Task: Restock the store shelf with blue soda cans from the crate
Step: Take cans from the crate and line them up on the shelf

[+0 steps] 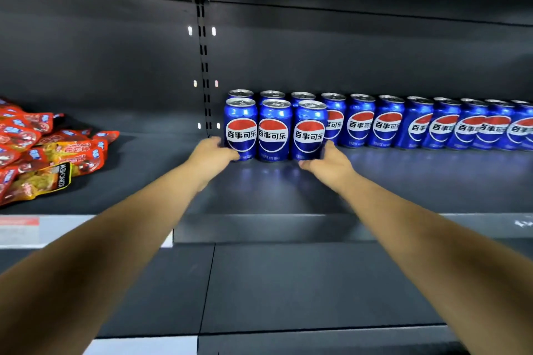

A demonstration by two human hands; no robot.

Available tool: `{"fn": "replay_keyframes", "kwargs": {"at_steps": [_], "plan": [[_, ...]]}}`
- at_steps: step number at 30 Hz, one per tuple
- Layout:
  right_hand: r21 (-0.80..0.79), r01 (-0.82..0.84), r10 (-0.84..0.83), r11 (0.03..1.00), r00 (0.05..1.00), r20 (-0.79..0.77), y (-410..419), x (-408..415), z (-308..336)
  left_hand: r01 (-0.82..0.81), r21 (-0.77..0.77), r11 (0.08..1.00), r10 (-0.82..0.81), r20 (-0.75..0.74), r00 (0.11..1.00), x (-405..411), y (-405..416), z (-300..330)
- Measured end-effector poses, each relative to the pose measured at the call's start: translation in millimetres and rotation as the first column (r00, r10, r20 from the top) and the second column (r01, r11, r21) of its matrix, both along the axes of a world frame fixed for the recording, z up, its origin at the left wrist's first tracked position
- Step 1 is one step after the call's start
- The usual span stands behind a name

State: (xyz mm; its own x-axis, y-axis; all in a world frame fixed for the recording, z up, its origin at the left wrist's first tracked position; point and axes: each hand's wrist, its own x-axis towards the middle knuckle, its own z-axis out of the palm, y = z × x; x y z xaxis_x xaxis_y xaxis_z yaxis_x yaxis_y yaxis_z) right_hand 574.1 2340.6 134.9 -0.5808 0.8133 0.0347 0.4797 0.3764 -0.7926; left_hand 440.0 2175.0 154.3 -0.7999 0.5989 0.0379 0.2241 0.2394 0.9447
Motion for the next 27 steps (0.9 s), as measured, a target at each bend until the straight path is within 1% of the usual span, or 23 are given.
{"fn": "replay_keyframes", "kwargs": {"at_steps": [3, 6, 12, 15, 19, 24, 27], "plan": [[0.005, -0.063, 0.063, 0.998, 0.998, -0.025, -16, 21, 9, -0.015, -0.024, 1.000, 0.014, -0.013, 1.000, 23, -14, 3], [0.061, -0.119, 0.119, 0.991, 0.993, -0.006, -35, 47, 15, -0.012, -0.043, 0.999, 0.010, -0.059, 0.998, 50, -23, 1], [0.153, -0.233, 0.229, 0.960, 0.972, 0.045, -62, 114, 18, -0.039, 0.012, 0.999, 0.040, -0.152, 0.988, 120, -31, 5], [0.167, -0.262, 0.255, 0.951, 0.965, 0.062, -69, 150, 15, -0.037, 0.013, 0.999, 0.038, -0.182, 0.982, 161, -34, 6], [0.106, -0.274, 0.273, 0.956, 0.962, 0.032, -77, 206, 6, -0.039, 0.008, 0.999, 0.039, -0.181, 0.983, 221, -39, -5], [0.000, -0.309, 0.309, 0.951, 0.950, -0.037, -95, 286, -15, 0.020, -0.044, 0.999, -0.024, -0.092, 0.995, 294, -44, -27], [-0.032, -0.344, 0.343, 0.938, 0.939, -0.028, -105, 328, -28, 0.046, -0.062, 0.997, -0.050, -0.055, 0.997, 334, -47, -41]]}}
